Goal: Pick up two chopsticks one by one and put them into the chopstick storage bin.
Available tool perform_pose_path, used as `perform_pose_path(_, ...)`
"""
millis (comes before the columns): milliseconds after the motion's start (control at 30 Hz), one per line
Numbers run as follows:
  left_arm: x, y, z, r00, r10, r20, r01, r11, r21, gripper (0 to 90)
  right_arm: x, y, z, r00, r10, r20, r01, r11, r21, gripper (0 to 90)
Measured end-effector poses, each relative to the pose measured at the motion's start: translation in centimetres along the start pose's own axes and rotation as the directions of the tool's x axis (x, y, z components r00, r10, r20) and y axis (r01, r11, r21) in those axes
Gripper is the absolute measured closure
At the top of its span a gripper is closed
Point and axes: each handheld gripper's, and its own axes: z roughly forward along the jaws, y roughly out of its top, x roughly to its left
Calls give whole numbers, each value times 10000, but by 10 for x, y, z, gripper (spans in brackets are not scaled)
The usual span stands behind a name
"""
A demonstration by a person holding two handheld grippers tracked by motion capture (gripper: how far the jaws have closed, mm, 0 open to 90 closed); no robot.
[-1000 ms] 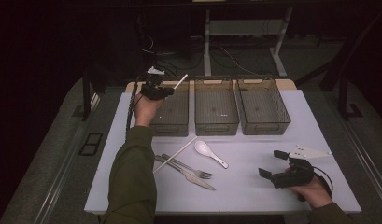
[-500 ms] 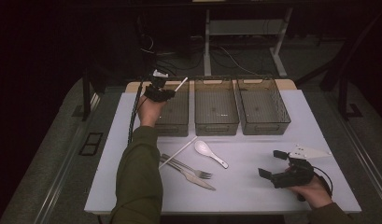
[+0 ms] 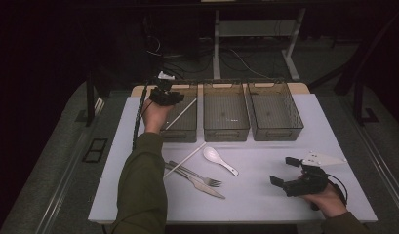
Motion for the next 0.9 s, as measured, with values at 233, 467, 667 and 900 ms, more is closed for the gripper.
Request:
perform_pose_path(233,-6,1,-18,9983,-39,574,49,9998,-189,569,1,0,0,10000,6,-7,-6,10000,47,9)
perform_pose_path(467,-17,1,-40,9930,500,1069,-483,9987,-183,481,1,0,1,10000,-10,17,10,10000,49,9)
perform_pose_path(667,-27,-4,-58,9904,680,1207,-651,9975,-284,434,1,0,1,10000,-41,36,41,10000,76,9)
perform_pose_path(900,-39,-16,-72,9869,871,1355,-855,9962,-178,384,1,0,1,10000,-36,47,36,10000,75,9)
